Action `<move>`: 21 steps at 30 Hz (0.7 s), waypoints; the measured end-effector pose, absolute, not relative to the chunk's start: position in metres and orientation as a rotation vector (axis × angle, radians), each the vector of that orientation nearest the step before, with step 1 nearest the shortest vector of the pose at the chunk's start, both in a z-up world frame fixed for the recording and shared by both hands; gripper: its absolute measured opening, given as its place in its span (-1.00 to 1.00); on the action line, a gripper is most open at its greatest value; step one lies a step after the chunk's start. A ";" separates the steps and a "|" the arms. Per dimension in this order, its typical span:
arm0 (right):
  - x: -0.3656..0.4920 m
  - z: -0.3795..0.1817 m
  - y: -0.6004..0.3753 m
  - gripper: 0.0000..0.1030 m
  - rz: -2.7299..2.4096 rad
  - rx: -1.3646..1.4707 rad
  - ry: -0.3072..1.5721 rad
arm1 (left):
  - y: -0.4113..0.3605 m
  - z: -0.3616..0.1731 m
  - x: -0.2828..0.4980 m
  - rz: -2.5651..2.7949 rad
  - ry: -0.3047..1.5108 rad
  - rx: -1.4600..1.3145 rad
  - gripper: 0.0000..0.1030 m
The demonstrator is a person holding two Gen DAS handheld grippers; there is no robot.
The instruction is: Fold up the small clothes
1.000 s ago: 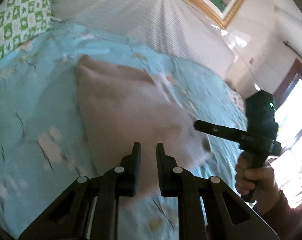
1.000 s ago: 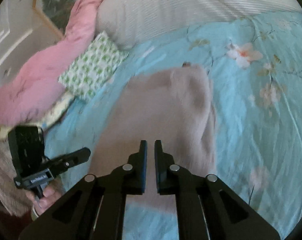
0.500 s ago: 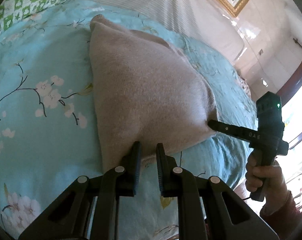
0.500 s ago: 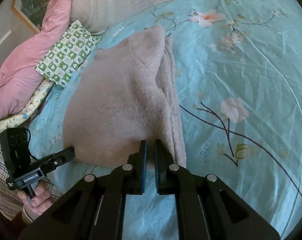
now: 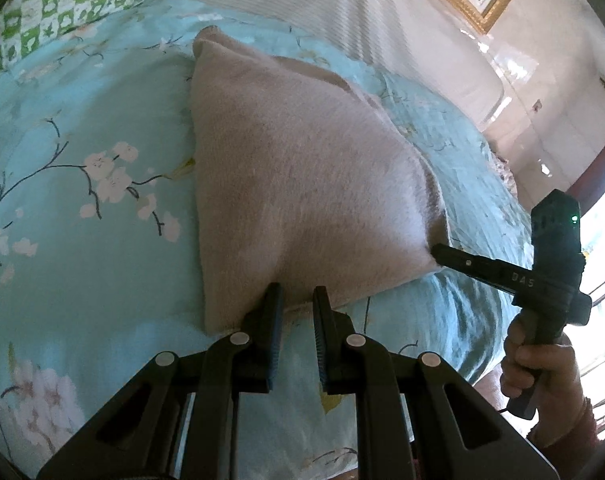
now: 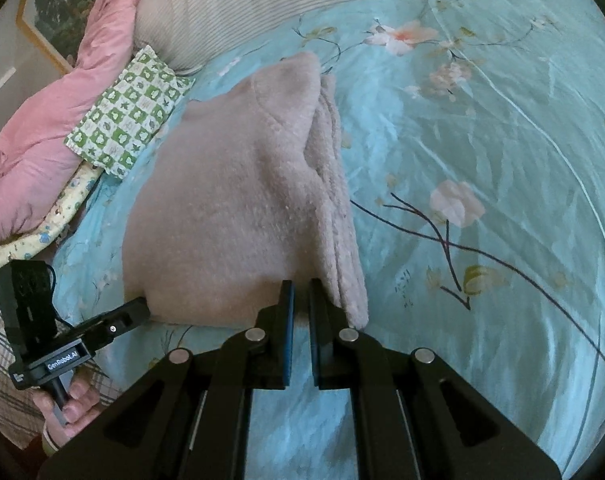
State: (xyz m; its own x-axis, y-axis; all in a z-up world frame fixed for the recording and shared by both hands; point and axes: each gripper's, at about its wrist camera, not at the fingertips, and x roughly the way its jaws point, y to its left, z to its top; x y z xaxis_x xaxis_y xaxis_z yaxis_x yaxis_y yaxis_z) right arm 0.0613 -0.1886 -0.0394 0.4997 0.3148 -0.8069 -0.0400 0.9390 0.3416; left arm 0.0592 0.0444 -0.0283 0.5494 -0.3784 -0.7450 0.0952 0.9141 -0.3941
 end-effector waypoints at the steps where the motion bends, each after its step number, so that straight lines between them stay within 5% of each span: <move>1: 0.060 -0.038 -0.188 -0.85 0.218 0.295 1.024 | 0.043 -0.025 0.055 -0.271 0.940 -0.308 -0.72; 5: 0.049 -0.028 -0.185 -0.84 0.225 0.272 0.999 | 0.035 -0.009 0.037 -0.236 0.887 -0.223 -0.70; 8: 0.037 -0.022 -0.181 -0.82 0.228 0.249 0.988 | 0.038 0.000 0.027 -0.208 0.858 -0.208 -0.49; 9: 0.033 -0.020 -0.179 -0.73 0.232 0.243 0.984 | 0.039 0.002 0.023 -0.188 0.851 -0.207 -0.38; 12: 0.018 -0.013 -0.177 0.00 0.229 0.223 0.955 | 0.046 0.006 0.011 -0.125 0.839 -0.209 -0.20; 19: -0.012 -0.006 -0.171 0.04 0.214 0.159 0.906 | 0.044 -0.001 -0.018 -0.054 0.849 -0.174 0.08; 21: -0.020 -0.006 -0.168 0.04 0.209 0.132 0.892 | 0.044 -0.002 -0.027 -0.031 0.839 -0.167 0.38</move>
